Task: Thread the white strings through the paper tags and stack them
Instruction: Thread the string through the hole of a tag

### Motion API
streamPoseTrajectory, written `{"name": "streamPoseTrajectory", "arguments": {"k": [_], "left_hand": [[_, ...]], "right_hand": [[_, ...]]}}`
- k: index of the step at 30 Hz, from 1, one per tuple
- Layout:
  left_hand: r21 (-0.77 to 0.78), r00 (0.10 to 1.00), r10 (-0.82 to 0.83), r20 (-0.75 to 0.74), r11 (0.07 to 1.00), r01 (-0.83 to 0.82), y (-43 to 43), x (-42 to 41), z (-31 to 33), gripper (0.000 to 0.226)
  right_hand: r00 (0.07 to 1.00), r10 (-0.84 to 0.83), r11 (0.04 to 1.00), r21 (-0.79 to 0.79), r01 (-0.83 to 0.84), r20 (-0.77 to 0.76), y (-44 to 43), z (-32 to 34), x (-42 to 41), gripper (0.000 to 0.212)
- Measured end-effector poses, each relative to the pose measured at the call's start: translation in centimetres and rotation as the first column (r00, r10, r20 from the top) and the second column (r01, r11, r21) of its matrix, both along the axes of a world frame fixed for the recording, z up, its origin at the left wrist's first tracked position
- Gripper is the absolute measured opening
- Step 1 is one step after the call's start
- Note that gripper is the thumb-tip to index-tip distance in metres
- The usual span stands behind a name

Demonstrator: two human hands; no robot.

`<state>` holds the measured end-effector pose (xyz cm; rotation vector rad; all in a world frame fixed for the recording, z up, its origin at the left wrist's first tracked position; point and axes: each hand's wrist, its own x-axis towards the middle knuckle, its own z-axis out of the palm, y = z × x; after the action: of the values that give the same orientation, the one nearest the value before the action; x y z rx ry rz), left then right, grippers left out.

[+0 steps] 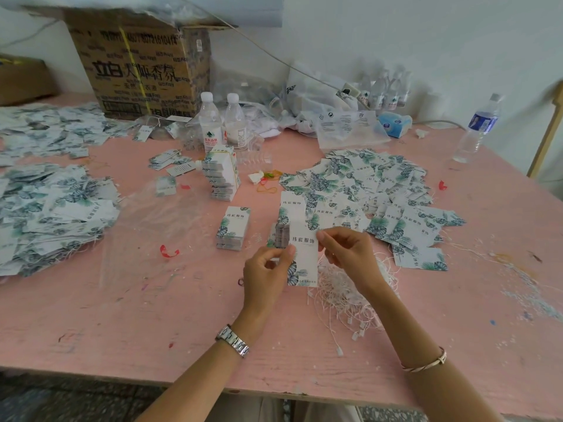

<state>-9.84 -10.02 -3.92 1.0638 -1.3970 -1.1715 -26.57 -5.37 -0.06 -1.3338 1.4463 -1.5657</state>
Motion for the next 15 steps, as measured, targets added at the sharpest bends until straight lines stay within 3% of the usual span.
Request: {"name": "streamPoseTrajectory", "arguments": {"k": [8,15], "left_hand": [[-0.075,0.997,-0.035,0.076,0.996,0.040,0.1,-0.1,-1.1,0.017],[-0.121,0.993,-0.047,0.106,0.991,0.059,0.1,0.0,-1.4,0.017]], "right_hand": [[0.997,0.032,0.999,0.025,-0.034,0.074,0.2,-1.8,-0.6,0.014],[0.998,0.032,0.999,0.016,-0.032,0.055,0.2,-2.1,-0.7,0.022]]}}
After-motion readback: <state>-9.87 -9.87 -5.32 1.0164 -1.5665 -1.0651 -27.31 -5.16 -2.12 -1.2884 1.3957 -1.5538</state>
